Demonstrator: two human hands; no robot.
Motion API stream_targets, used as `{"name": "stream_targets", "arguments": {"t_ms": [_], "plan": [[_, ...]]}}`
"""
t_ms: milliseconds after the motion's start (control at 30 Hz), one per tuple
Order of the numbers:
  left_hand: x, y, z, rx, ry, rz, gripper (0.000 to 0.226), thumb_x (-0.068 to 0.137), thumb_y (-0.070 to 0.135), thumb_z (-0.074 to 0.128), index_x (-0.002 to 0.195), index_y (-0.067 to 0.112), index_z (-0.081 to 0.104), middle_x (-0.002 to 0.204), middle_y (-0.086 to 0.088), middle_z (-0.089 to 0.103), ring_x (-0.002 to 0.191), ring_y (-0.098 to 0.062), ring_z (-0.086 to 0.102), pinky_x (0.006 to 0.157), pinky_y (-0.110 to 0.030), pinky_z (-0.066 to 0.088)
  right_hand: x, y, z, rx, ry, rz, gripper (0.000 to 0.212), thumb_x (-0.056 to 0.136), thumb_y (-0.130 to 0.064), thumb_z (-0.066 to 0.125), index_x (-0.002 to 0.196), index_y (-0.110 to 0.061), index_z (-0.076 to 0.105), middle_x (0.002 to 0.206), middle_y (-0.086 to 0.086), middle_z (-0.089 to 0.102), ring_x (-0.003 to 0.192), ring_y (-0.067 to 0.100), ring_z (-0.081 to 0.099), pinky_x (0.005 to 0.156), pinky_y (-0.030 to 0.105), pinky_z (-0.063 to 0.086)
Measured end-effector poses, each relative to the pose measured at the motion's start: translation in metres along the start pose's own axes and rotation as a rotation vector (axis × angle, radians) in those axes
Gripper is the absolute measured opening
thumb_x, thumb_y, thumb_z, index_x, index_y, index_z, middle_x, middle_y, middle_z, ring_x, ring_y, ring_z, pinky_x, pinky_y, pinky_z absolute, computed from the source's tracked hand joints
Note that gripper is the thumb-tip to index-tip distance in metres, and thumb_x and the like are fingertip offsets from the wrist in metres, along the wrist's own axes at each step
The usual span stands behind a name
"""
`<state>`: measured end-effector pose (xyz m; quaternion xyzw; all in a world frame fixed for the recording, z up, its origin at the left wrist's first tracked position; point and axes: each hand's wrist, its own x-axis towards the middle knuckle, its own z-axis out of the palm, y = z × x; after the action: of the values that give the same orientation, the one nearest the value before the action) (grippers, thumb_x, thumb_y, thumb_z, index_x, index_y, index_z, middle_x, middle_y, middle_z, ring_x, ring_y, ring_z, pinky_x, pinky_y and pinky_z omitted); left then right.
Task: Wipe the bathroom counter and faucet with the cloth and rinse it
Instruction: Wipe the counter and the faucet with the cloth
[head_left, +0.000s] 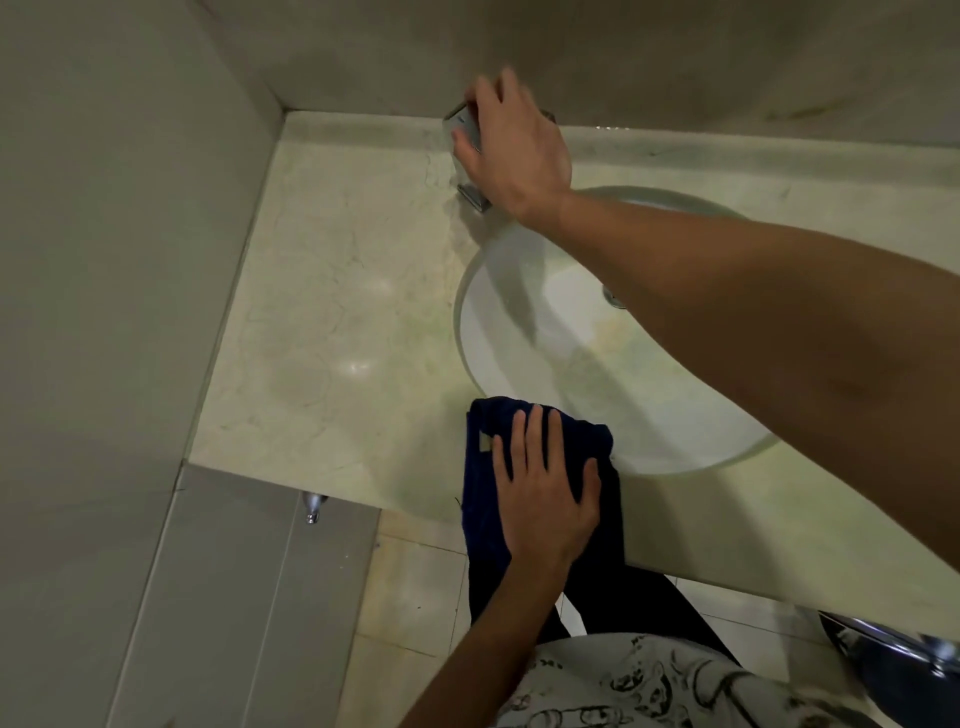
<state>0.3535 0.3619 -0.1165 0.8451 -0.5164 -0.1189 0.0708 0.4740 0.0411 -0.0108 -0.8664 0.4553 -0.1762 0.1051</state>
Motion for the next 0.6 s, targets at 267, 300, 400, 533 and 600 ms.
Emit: {"name": "stream_targets", "arguments": {"t_ms": [267,300,400,533,600], "plan": [[0.031,-0.072,-0.025,-0.031,0.064,0.015,0.070,0.098,0.053,0.047,0.158,0.017,0.037,0.167,-0.005,0.029,0.156,-0.023,0.023,0.128,-0.045,0.014,-0.001,0.000,-0.004,-0.002,0.011,-0.007,0.042,0.105,-0.043,0.045,0.133,-0.012,0.050,0.133,0.011,0.051,0.116,0.023,0.055,0.086,0.038,0.054],[0.038,-0.084,-0.029,-0.026,0.068,0.016,0.071,0.098,0.052,0.047,0.159,0.018,0.035,0.167,-0.005,0.027,0.156,-0.023,0.022,0.128,-0.045,0.013,-0.001,0.000,-0.004,0.002,0.011,-0.006,0.042,0.105,-0.043,0.046,0.131,-0.011,0.051,0.131,0.011,0.051,0.115,0.024,0.055,0.085,0.038,0.054],[0.063,-0.116,-0.039,-0.010,0.076,-0.006,0.071,0.098,0.051,0.046,0.160,0.019,0.030,0.168,-0.004,0.024,0.156,-0.024,0.021,0.128,-0.047,0.014,-0.001,0.001,-0.003,0.009,0.010,-0.003,0.041,0.104,-0.043,0.047,0.129,-0.011,0.053,0.129,0.011,0.052,0.112,0.024,0.056,0.085,0.039,0.055],[0.108,-0.151,-0.051,0.022,0.131,-0.045,0.070,0.097,0.050,0.045,0.159,0.017,0.032,0.165,-0.007,0.031,0.152,-0.028,0.028,0.126,-0.051,0.017,0.000,0.000,-0.001,0.002,0.020,0.011,0.040,0.104,-0.044,0.047,0.128,-0.013,0.054,0.126,0.009,0.054,0.109,0.022,0.058,0.082,0.039,0.056],[0.136,-0.162,-0.057,0.055,0.149,-0.063,0.070,0.098,0.050,0.043,0.158,0.015,0.033,0.164,-0.008,0.033,0.151,-0.030,0.029,0.126,-0.051,0.016,0.000,-0.001,-0.002,0.000,0.024,0.019,0.039,0.103,-0.044,0.047,0.127,-0.013,0.055,0.125,0.009,0.054,0.108,0.022,0.058,0.079,0.038,0.057]]}}
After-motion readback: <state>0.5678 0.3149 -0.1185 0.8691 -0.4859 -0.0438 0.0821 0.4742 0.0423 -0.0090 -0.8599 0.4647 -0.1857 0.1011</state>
